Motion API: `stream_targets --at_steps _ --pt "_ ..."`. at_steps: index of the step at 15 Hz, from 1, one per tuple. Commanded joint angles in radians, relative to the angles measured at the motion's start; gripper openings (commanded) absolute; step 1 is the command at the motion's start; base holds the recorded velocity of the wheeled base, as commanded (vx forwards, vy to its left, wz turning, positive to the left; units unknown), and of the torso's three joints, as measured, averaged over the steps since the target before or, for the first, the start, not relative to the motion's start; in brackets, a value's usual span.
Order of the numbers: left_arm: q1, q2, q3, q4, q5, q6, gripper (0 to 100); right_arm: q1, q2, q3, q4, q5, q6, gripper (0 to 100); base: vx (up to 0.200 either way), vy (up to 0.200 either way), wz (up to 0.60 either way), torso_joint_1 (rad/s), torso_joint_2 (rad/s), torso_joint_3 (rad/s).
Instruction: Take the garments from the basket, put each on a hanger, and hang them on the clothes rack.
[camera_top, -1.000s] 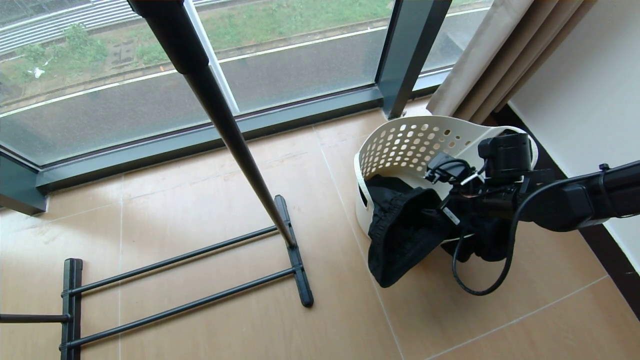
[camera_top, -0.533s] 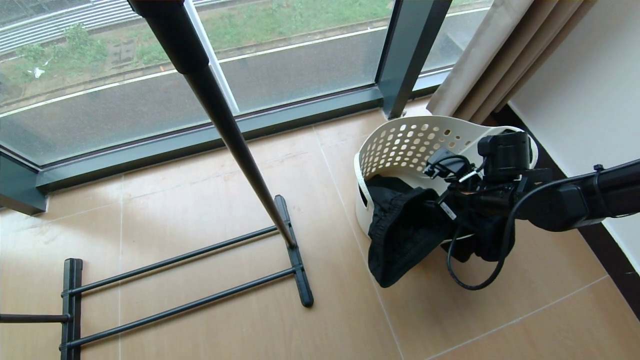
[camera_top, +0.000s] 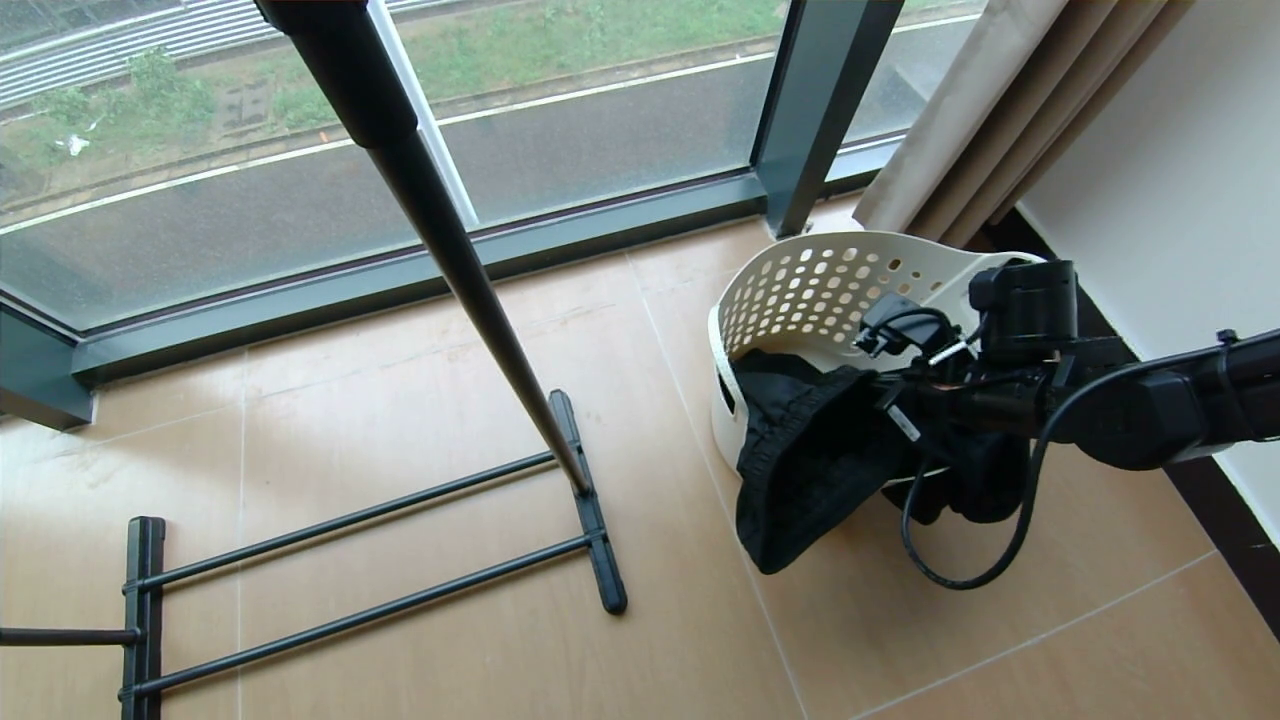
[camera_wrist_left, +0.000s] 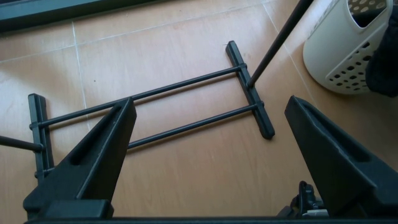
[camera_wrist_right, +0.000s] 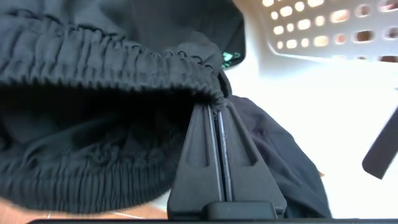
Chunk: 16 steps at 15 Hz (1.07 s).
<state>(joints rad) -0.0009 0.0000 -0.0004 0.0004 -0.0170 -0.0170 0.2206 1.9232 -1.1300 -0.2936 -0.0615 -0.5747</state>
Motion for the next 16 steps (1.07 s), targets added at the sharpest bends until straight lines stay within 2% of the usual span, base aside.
stream_targets --at_steps 1,3,4,5,9,13,16 --pt "-0.001 0.0 0.0 0.0 0.0 0.0 100 0.003 -0.185 0.104 -0.001 0.0 0.001 0 0.0 0.0 0.0 0.0 0.0 0.0" --pt "0.001 0.0 -0.001 0.0 0.0 0.0 100 0.016 -0.308 0.176 0.001 0.002 0.003 0 0.0 0.0 0.0 0.0 0.0 0.0" --pt "-0.001 0.0 0.0 0.0 0.0 0.0 100 0.042 -0.423 0.243 0.004 0.002 0.045 0 0.0 0.0 0.0 0.0 0.0 0.0" --pt "-0.001 0.0 0.0 0.0 0.0 0.0 100 0.055 -0.467 0.265 0.01 0.0 0.067 0 0.0 0.0 0.0 0.0 0.0 0.0" --pt "-0.001 0.0 0.0 0.0 0.0 0.0 100 0.177 -0.728 0.369 0.044 0.0 0.13 0 0.0 0.0 0.0 0.0 0.0 0.0" --pt "-0.001 0.0 0.0 0.0 0.002 0.008 100 0.226 -0.816 0.377 0.09 0.008 0.197 0 0.0 0.0 0.0 0.0 0.0 0.0" --pt "-0.001 0.0 0.0 0.0 0.0 0.009 100 0.233 -0.842 0.487 0.068 0.019 0.213 0 0.0 0.0 0.0 0.0 0.0 0.0"
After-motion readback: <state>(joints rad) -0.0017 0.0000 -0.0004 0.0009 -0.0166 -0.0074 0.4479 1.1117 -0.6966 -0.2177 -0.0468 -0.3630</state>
